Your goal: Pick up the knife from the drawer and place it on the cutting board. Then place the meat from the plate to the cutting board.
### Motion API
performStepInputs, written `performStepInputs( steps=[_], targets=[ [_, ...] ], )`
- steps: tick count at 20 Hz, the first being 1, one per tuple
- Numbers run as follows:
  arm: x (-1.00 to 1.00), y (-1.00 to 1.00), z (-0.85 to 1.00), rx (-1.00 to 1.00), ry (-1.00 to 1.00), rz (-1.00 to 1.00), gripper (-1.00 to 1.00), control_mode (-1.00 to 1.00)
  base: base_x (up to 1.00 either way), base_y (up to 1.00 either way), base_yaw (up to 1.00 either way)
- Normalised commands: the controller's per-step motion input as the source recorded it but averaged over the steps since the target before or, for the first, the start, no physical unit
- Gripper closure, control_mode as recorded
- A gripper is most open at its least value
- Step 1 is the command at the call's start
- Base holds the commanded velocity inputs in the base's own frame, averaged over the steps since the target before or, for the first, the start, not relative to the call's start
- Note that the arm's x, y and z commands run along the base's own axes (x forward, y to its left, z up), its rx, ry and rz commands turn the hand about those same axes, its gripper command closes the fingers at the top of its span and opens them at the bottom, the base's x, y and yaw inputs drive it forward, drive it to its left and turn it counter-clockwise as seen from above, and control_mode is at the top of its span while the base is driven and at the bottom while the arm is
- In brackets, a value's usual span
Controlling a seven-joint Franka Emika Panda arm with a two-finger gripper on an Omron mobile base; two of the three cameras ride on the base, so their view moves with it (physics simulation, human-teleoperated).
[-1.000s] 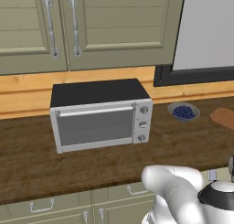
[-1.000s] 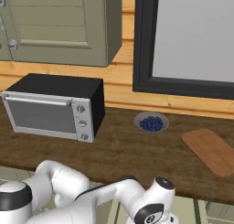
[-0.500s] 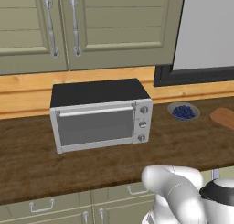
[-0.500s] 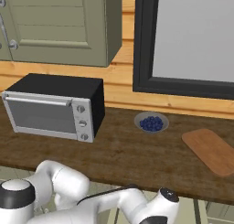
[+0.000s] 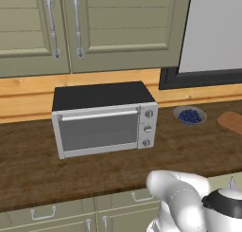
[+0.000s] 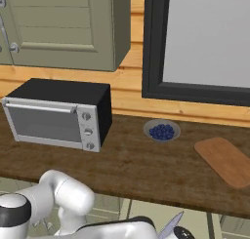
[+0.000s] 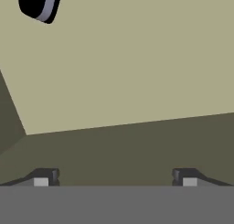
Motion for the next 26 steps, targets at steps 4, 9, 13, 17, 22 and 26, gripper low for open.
performStepInputs(
  steps=[4,9,13,17,22,26],
  targets=[
    [-0.38,0.0,0.04,0.0,-0.04,0.0,-1.0,-1.0,0.0,0.0,0.0],
    [0.06,0.07,0.22,0.0,-0.23,0.0,-1.0,-1.0,0.0,0.0,0.0],
    [0.52,0.27,0.2,0.0,-0.15,0.0,-1.0,-1.0,0.0,0.0,0.0],
    [0.96,0.29,0.27,-0.01,-0.01,-0.01,-1.0,-1.0,0.0,0.0,0.0],
    [0.75,0.15,0.09,0.0,0.0,-0.04,-1.0,-1.0,0.0,0.0,0.0],
    [0.42,0.08,-0.01,0.0,0.0,-0.04,-1.0,-1.0,0.0,0.0,0.0]
  ],
)
